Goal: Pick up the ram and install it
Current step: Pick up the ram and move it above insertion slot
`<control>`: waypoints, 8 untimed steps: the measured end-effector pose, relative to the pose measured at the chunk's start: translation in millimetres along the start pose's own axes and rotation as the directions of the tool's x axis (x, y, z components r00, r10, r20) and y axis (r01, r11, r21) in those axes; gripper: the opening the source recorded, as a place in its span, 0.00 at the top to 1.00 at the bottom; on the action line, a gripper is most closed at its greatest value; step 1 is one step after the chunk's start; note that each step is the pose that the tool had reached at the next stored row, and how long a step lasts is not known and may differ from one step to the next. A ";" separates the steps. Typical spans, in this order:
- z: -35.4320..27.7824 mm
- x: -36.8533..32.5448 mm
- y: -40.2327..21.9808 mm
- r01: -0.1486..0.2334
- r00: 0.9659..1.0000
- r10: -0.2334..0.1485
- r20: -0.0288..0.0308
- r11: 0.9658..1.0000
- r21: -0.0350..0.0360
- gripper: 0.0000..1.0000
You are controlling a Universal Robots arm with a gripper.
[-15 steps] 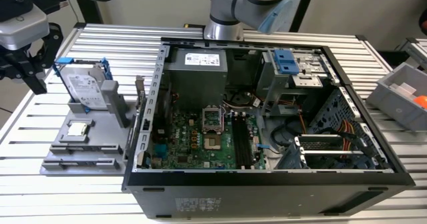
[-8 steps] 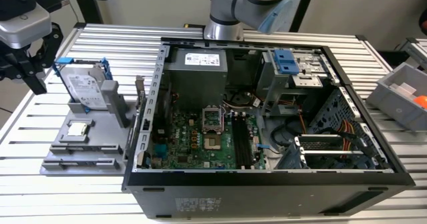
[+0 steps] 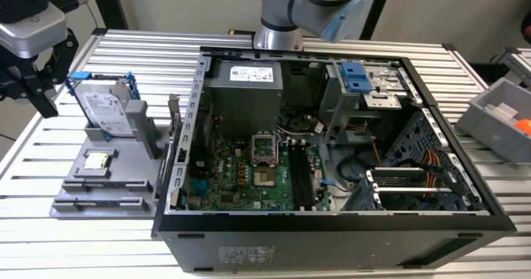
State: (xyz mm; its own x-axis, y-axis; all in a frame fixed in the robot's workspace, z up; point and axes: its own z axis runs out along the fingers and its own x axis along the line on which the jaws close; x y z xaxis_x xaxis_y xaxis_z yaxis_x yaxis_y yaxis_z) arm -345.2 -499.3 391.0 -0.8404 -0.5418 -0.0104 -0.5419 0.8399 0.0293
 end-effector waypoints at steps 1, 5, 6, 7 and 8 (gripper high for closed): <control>0.0 0.0 0.0 0.005 1.000 -0.005 0.000 1.000 0.000 1.00; 0.0 0.0 0.0 0.026 1.000 -0.026 -0.002 1.000 0.001 1.00; 0.0 0.0 0.0 0.031 1.000 -0.031 -0.002 1.000 0.001 1.00; 0.0 0.0 0.1 0.037 0.999 -0.037 -0.002 0.999 0.001 1.00; 0.0 0.0 0.0 0.042 0.999 -0.042 -0.003 0.999 0.001 1.00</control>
State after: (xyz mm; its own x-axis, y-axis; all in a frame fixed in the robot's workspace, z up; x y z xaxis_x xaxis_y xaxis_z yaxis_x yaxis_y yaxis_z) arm -345.2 -499.2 391.0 -0.8171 -0.5765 -0.0091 -0.5765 0.8166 0.0273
